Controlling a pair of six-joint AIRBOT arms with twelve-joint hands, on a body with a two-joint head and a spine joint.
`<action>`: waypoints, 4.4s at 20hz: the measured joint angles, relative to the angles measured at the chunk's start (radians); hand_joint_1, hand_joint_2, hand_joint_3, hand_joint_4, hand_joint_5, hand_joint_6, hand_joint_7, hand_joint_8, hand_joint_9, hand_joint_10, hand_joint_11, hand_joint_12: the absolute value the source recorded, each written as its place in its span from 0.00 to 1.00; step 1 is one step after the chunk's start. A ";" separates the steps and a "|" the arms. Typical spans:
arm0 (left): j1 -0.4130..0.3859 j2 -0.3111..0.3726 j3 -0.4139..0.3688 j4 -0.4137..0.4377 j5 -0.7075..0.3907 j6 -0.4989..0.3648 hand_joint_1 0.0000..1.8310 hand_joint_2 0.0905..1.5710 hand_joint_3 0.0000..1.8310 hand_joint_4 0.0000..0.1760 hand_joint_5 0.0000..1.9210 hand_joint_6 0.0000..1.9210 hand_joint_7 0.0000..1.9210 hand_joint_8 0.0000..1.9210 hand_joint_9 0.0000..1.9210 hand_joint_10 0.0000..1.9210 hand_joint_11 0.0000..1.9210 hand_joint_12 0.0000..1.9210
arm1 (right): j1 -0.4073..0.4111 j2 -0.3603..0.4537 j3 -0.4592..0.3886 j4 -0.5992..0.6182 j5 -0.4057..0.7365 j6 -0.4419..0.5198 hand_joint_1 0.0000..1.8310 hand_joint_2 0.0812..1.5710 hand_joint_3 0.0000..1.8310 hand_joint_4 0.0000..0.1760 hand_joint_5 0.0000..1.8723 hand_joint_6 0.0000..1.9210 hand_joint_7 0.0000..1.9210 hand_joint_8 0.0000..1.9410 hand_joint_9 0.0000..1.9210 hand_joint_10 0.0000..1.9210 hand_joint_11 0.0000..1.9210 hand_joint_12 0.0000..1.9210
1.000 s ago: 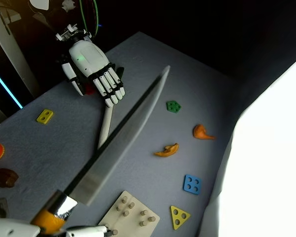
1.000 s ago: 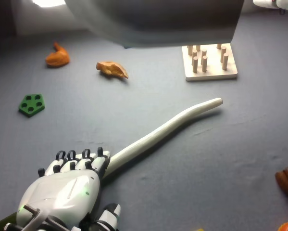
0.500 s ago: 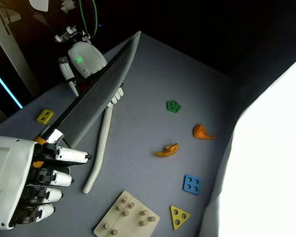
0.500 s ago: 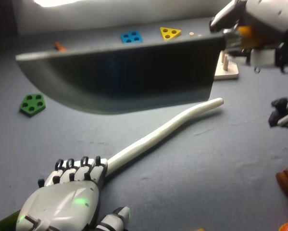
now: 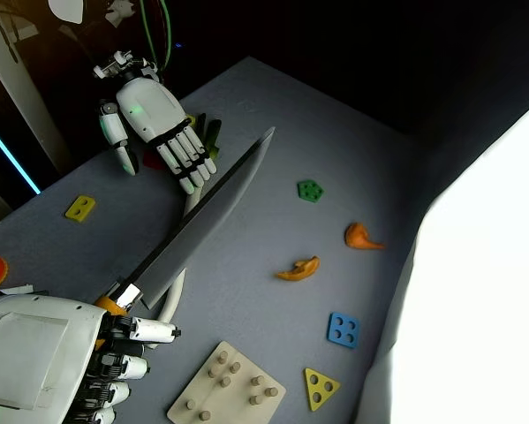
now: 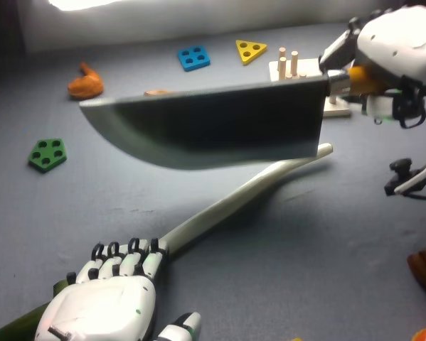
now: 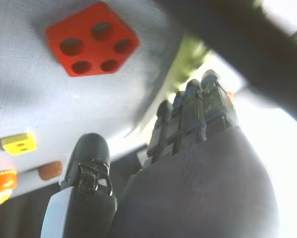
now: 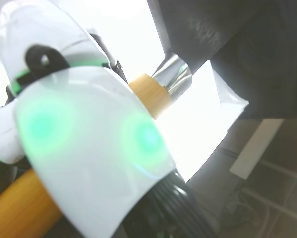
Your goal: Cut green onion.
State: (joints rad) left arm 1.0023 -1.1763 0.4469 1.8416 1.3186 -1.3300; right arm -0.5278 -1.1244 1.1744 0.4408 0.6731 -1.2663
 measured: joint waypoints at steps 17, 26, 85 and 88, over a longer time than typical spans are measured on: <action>0.002 0.002 0.002 -0.009 -0.017 0.000 0.11 0.88 0.00 0.00 0.01 0.00 0.01 0.00 0.00 0.00 0.00 0.00 | -0.094 0.019 0.008 -0.011 0.068 -0.007 0.85 0.79 0.00 1.00 0.73 1.00 0.82 1.00 0.85 1.00 0.88 1.00; -0.001 0.003 0.002 -0.013 -0.016 0.000 0.11 0.88 0.00 0.00 0.01 0.00 0.00 0.00 0.00 0.00 0.00 0.00 | -0.074 0.061 0.015 -0.024 0.035 0.003 0.78 0.81 0.00 0.00 0.57 0.96 0.80 1.00 0.83 1.00 0.87 1.00; -0.399 0.240 -0.007 -0.154 -0.445 0.357 0.14 0.87 0.00 0.00 0.04 0.00 0.03 0.00 0.00 0.00 0.00 0.05 | -0.120 -0.353 0.914 -0.556 0.251 0.747 0.62 0.85 0.00 0.00 0.41 0.85 0.62 1.00 0.67 1.00 0.73 1.00; -0.460 0.253 0.004 -0.218 -0.494 0.456 0.15 0.87 0.00 0.00 0.04 0.00 0.03 0.00 0.00 0.00 0.00 0.05 | -0.120 -0.355 0.914 -0.562 0.257 0.737 0.62 0.85 0.00 0.00 0.38 0.71 0.38 0.82 0.39 1.00 0.39 1.00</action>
State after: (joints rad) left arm 0.5419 -0.9237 0.4511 1.6234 0.8242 -0.8742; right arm -0.6476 -1.4796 2.0888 -0.1215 0.9302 -0.5289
